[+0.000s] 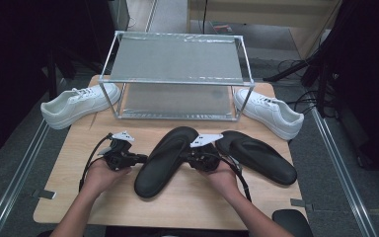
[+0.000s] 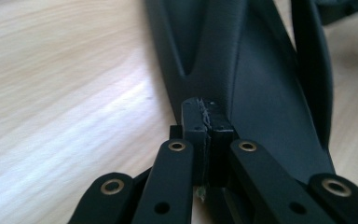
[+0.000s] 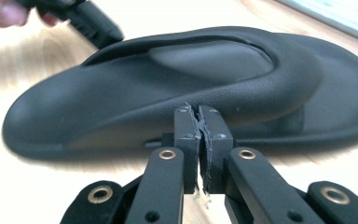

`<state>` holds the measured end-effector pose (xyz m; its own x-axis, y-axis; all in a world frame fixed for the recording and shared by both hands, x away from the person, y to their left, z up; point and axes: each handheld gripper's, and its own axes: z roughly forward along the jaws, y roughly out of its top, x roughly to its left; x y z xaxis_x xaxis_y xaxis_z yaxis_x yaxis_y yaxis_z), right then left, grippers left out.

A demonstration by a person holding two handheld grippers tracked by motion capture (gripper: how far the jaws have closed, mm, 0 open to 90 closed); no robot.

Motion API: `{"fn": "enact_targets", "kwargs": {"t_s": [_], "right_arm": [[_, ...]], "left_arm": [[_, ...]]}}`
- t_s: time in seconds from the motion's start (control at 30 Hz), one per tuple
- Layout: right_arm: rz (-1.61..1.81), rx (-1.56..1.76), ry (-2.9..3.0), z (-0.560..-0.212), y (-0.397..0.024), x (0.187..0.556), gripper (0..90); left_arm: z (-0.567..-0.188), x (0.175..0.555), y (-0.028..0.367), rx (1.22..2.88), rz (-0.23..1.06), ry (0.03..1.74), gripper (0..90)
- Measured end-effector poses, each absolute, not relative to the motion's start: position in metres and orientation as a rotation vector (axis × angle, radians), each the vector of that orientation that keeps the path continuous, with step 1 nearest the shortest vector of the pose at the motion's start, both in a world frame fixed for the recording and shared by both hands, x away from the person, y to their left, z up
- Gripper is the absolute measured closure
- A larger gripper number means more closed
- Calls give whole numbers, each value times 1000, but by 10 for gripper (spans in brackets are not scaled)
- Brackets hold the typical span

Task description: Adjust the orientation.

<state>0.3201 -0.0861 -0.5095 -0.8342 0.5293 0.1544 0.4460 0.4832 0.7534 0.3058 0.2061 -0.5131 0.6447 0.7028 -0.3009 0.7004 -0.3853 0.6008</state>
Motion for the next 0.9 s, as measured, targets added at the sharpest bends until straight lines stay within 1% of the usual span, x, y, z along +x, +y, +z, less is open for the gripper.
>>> {"fn": "enact_targets", "kwargs": {"t_s": [0.27, 0.53, 0.83, 0.87, 0.9], "right_arm": [[1277, 969, 2589, -509, -96, 328, 897], [1269, 981, 2571, -509, -98, 330, 899], [1255, 1006, 2549, -509, -103, 335, 895], [1253, 1012, 2548, -509, -103, 336, 889], [1253, 1011, 2551, -508, -104, 336, 881]], "left_arm": [[-512, 298, 187, 2186, -12, 1026, 898], [-513, 294, 180, 2196, -52, 998, 898], [-513, 289, 167, 2216, -52, 947, 894], [-513, 288, 167, 2222, -39, 947, 881], [-512, 289, 168, 2231, -23, 943, 840]]}}
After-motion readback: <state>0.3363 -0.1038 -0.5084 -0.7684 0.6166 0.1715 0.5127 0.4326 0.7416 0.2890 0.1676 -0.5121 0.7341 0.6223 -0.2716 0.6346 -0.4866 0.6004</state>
